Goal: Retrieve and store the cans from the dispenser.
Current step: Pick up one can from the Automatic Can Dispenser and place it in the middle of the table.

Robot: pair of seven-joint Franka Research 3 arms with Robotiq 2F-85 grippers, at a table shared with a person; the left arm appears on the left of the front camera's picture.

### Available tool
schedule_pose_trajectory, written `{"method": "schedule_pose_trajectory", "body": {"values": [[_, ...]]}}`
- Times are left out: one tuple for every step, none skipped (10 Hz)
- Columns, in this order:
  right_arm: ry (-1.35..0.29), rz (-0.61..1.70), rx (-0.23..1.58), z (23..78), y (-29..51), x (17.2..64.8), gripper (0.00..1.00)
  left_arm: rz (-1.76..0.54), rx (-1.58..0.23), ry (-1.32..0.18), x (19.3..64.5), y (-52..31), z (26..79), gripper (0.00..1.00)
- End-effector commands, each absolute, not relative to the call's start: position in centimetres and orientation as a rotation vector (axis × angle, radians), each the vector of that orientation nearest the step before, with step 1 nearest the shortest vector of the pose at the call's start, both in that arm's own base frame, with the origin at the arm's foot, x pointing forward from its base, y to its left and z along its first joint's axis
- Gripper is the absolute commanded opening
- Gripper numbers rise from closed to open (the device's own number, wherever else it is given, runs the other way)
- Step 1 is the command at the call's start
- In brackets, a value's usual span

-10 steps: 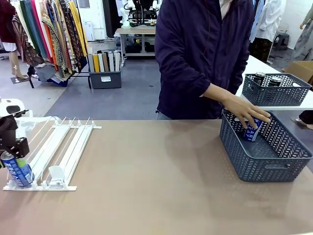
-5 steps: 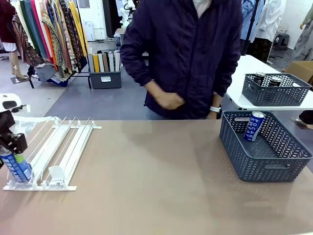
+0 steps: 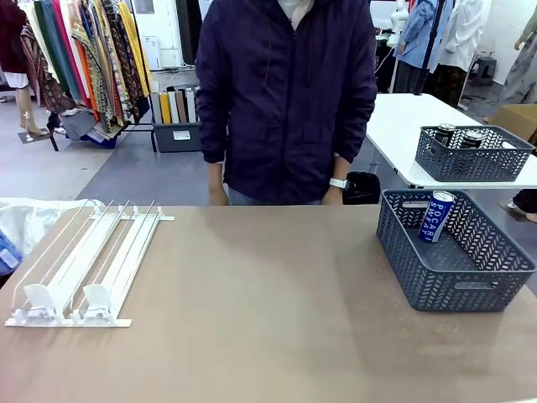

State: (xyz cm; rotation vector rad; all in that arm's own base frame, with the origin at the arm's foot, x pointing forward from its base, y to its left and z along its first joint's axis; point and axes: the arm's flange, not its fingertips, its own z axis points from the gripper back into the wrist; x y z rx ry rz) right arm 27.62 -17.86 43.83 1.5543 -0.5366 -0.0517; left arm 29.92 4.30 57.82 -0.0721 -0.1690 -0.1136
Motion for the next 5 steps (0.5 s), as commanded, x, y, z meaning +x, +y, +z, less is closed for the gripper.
{"method": "schedule_pose_trajectory", "body": {"values": [[-0.538,-0.038,1.558,44.1,-17.9,27.5,1.0,-0.083,-0.133,-0.225,29.6,5.7,58.2,0.0],[-0.538,-0.038,1.558,44.1,-17.9,27.5,1.0,-0.061,-0.176,-0.218,29.9,6.5,57.7,0.0],[-0.538,-0.038,1.558,44.1,-17.9,27.5,1.0,-0.1,-0.089,-0.197,29.0,5.0,58.8,0.0],[-0.538,-0.038,1.558,44.1,-17.9,27.5,1.0,-0.1,-0.089,-0.197,29.0,5.0,58.8,0.0],[-0.538,-0.038,1.558,44.1,-17.9,27.5,1.0,-0.1,-0.089,-0.197,29.0,5.0,58.8,0.0]]}}
